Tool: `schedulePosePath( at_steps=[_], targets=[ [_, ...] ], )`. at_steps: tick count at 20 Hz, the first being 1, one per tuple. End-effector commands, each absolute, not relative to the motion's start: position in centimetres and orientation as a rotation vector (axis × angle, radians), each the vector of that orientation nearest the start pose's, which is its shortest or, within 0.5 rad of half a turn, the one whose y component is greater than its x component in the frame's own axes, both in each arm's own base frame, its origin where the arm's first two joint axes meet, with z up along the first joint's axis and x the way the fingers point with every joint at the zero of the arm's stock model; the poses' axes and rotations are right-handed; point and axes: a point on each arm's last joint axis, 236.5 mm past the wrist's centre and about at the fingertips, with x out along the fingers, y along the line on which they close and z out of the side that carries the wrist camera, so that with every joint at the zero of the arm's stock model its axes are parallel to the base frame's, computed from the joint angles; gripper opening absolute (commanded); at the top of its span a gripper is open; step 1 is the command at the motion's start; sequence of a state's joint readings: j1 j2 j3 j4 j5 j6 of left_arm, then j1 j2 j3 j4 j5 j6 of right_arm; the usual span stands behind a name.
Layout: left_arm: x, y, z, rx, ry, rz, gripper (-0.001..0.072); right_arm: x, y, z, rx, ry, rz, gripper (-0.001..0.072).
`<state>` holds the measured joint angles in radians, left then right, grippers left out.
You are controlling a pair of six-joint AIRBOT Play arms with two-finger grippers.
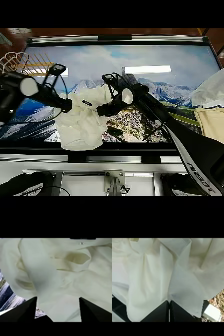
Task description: Fold the shirts.
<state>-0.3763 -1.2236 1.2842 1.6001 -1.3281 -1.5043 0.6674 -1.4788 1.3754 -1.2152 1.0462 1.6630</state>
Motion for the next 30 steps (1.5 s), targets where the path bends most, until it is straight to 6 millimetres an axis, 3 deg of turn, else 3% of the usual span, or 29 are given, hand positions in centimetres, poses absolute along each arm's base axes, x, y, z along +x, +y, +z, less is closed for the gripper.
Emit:
schedulePosePath(
  at_steps=[1, 4, 7, 12, 18, 21, 25, 29, 30],
  targets=[
    [35.7, -12.1, 1.7, 0.483, 1.321, -0.228, 0.0617, 32.0, 34.6, 2.7, 0.03, 1.25, 0.705, 0.011],
    [37.5, -9.1, 0.2, 0.537, 1.329, -0.049, 0.0616, 32.2, 34.7, 2.7, 0.034, 1.241, 0.705, 0.011],
    [38.4, -11.3, -1.2, 0.472, 1.302, -0.076, 0.0617, 32.9, 35.0, 3.0, 0.044, 1.21, 0.703, 0.011],
    [39.2, -15.4, -1.2, 0.377, 1.212, -0.105, 0.0617, 33.5, 35.3, 3.4, 0.058, 1.177, 0.702, 0.011],
    [38.4, -15.6, -2.0, 0.38, 1.251, -0.089, 0.0617, 33.6, 35.4, 3.4, 0.063, 1.175, 0.7, 0.011],
    [37.8, -13.3, -3.8, 0.441, 1.333, -0.022, 0.0617, 33.5, 35.4, 3.4, 0.08, 1.183, 0.694, 0.011],
    [38.5, -9.2, -3.8, 0.423, 1.367, 0.075, 0.0617, 33.4, 35.6, 3.5, 0.094, 1.186, 0.699, 0.011],
    [38.8, -8.7, -4.1, 0.392, 1.379, 0.059, 0.0596, 33.2, 36.2, 3.9, 0.117, 1.185, 0.717, 0.011],
    [38.8, -8.7, -4.1, 0.391, 1.377, 0.059, 0.0529, 32.8, 36.5, 4.0, 0.119, 1.187, 0.745, 0.011]
  ],
)
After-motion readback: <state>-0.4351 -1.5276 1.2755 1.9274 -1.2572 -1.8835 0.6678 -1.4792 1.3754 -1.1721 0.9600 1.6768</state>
